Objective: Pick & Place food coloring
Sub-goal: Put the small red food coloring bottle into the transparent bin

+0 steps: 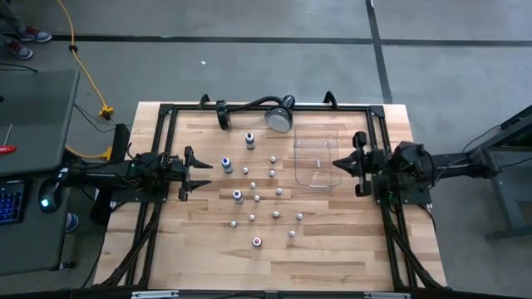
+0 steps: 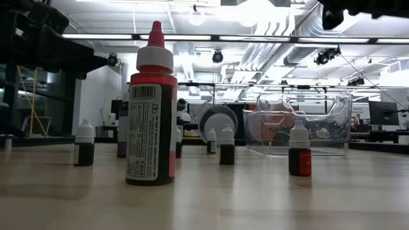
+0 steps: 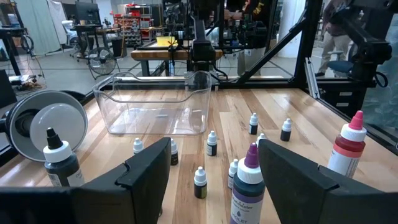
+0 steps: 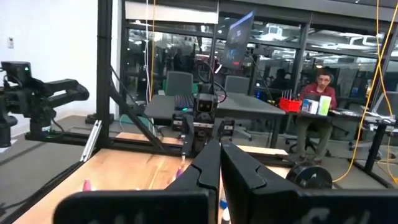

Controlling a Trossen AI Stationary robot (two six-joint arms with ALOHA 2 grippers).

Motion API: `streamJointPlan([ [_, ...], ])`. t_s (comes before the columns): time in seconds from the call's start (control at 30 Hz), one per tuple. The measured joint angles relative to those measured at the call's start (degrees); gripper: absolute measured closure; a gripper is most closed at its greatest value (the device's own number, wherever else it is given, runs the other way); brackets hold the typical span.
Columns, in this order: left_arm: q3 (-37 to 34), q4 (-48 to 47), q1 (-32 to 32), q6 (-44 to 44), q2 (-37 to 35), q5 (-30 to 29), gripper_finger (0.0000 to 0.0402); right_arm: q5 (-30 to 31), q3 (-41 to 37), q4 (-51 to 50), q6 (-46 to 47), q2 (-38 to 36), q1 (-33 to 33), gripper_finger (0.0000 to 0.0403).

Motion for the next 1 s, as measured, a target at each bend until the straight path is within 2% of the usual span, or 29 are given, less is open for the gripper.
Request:
streamJointPlan([
  [0.23, 0.01, -0.01, 0.00, 0.00, 0.01, 0.00, 0.0163, 4.86, 6.75, -3.43, 1.51, 10.77, -0.04, 0.0402],
  [0.6, 0.00, -0.01, -0.01, 0.00, -0.01, 0.00, 0.0163, 4.81, 24.34, -31.81, 1.33, 30.98, -0.04, 0.0375],
  [0.87, 0.02, 0.00, 0.00, 0.00, 0.00, 0.00, 0.0163, 8.30, 39.31, -46.92, 1.38, 40.11, -0.18, 0.0342],
  [1.0, 0.00, 0.01, 0.01, 0.00, 0.01, 0.00, 0.0163, 8.45, 45.44, -55.10, 6.62, 44.08, 1.05, 0.0334],
])
